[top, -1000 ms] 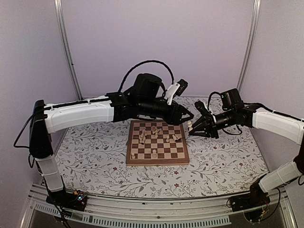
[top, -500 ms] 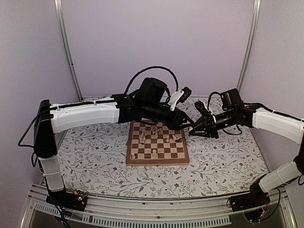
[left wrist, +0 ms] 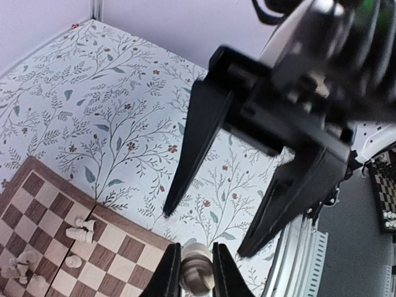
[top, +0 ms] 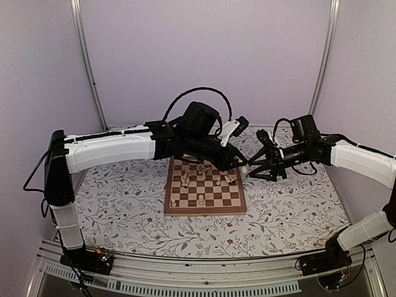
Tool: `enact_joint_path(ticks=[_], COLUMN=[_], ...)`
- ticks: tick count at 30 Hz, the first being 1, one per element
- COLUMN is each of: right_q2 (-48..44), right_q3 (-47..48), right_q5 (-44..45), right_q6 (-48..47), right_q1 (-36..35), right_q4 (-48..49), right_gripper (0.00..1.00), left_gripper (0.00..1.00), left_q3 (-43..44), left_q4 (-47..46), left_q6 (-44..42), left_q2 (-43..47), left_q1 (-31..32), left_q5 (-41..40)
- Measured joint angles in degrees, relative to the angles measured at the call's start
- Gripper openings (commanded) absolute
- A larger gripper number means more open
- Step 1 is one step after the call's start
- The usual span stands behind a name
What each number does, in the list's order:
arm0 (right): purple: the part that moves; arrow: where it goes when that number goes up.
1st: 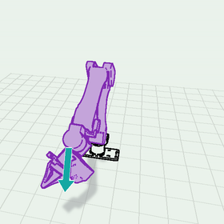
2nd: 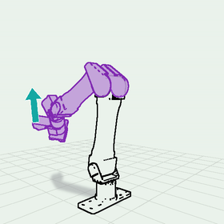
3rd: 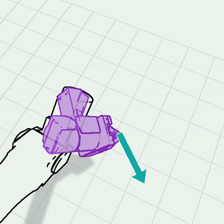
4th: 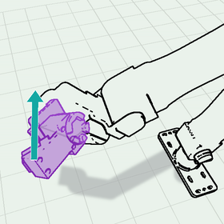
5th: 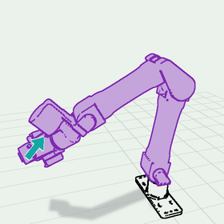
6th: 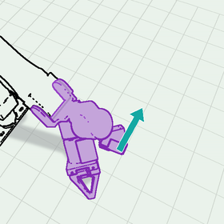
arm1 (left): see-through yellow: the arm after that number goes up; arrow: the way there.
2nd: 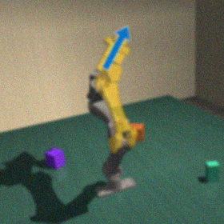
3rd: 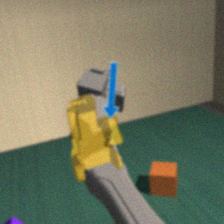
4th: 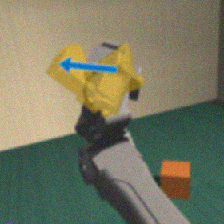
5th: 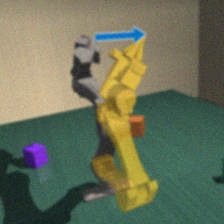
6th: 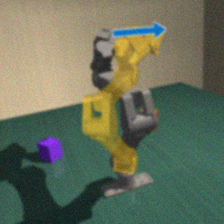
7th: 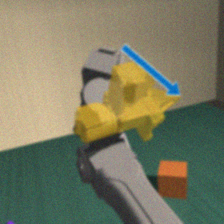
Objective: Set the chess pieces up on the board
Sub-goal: Place the chess piece on the chessboard.
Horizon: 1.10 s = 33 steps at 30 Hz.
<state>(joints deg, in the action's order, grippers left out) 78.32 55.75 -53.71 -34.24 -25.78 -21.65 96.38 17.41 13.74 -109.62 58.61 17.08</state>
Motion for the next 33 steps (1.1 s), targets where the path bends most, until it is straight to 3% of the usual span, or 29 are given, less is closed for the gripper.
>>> enact_joint_path(ticks=[9,33], right_q2=[-5.1,-4.0], right_q3=[-1.6,-3.0], right_q5=[-1.9,4.1], right_q6=[-0.9,-3.3], right_q1=[12.0,12.0], right_q4=[0.1,0.3], right_gripper=[0.61,0.61], left_gripper=[0.13,0.14], left_q3=[-9.9,-15.2], left_q4=[6.3,7.2], left_q6=[-5.5,-12.2], left_q2=[8.2,-0.4], left_q1=[0.0,-0.4], left_q5=[-7.1,-8.5])
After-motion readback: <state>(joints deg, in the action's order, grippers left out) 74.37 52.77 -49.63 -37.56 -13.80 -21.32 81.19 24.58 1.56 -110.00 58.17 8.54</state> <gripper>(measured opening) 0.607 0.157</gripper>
